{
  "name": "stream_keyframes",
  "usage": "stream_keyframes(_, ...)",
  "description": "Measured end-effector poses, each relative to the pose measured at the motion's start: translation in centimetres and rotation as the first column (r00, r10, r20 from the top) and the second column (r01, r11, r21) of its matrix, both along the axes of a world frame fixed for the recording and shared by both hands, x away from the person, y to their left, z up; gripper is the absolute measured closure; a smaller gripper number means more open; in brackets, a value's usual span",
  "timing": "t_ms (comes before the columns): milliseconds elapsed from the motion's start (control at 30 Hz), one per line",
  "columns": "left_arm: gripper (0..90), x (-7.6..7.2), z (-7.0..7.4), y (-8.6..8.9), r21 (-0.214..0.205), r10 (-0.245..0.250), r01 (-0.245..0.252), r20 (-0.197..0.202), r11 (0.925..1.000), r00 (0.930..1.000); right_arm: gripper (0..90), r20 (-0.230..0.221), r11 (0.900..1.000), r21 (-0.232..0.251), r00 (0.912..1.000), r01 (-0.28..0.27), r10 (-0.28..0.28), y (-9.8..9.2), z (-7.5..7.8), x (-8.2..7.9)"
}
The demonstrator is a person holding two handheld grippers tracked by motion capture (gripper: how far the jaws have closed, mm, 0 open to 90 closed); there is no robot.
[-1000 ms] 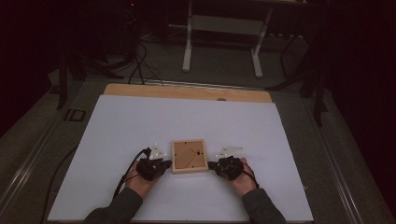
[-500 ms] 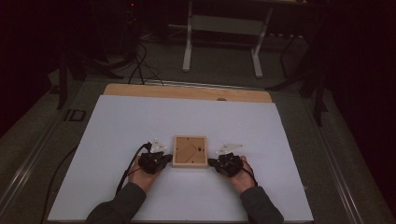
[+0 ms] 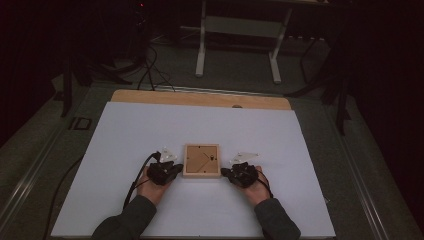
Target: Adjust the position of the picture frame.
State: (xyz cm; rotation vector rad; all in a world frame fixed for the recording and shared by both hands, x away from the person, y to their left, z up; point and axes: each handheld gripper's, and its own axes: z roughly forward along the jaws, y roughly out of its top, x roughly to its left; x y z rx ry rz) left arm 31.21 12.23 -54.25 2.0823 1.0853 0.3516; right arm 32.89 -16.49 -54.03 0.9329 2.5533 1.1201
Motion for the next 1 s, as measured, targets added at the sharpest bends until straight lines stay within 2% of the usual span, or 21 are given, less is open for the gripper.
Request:
stream_keyframes(200, 89.9, 0.1, -0.2, 0.5, -0.018, 0.034, -0.034, 0.001, 0.9992, 0.9994, 89.9, -0.002, 0.9998, 0.013, 0.9999, 0.012, -0.012, 0.4, -0.1, 0.3)
stream_keyframes(367, 81.2, 0.2, -0.1, 1.1, -0.022, 0.048, -0.048, 0.007, 0.9986, 0.9988, 88.8, 0.009, 1.0, 0.008, 1.0, 0.004, -0.004, 0.5, -0.1, 0.3)
stream_keyframes(433, 75.3, 0.2, 0.1, 1.5, -0.021, 0.057, -0.056, 0.018, 0.9982, 0.9982, 81.9, 0.024, 1.0, 0.005, 0.9997, 0.008, -0.008, 0.3, 0.1, 0.2)
stream_keyframes(567, 65.7, 0.0, 0.6, 2.2, -0.033, 0.073, -0.072, 0.04, 0.9969, 0.9965, 70.0, 0.033, 0.9991, 0.038, 0.9993, 0.017, -0.018, -0.5, 0.5, 0.2)
stream_keyframes(733, 55.2, -0.4, 1.4, 3.3, -0.086, 0.093, -0.087, 0.078, 0.9925, 0.9926, 54.0, 0.042, 0.9962, 0.07, 0.9975, 0.053, -0.056, -1.6, 1.0, 0.3)
stream_keyframes(867, 49.1, -0.7, 1.8, 4.1, -0.136, 0.104, -0.088, 0.112, 0.9868, 0.9883, 47.2, 0.043, 0.9921, 0.096, 0.9954, 0.081, -0.085, -2.4, 1.1, 0.5)
stream_keyframes(900, 48.6, -0.8, 1.9, 4.3, -0.155, 0.104, -0.085, 0.121, 0.9843, 0.9872, 44.0, 0.046, 0.9907, 0.101, 0.9944, 0.091, -0.096, -2.5, 1.2, 0.5)
stream_keyframes(1000, 48.2, -0.9, 2.1, 4.6, -0.177, 0.101, -0.074, 0.144, 0.9813, 0.9845, 39.4, 0.051, 0.9886, 0.114, 0.9931, 0.099, -0.105, -2.7, 1.3, 0.6)
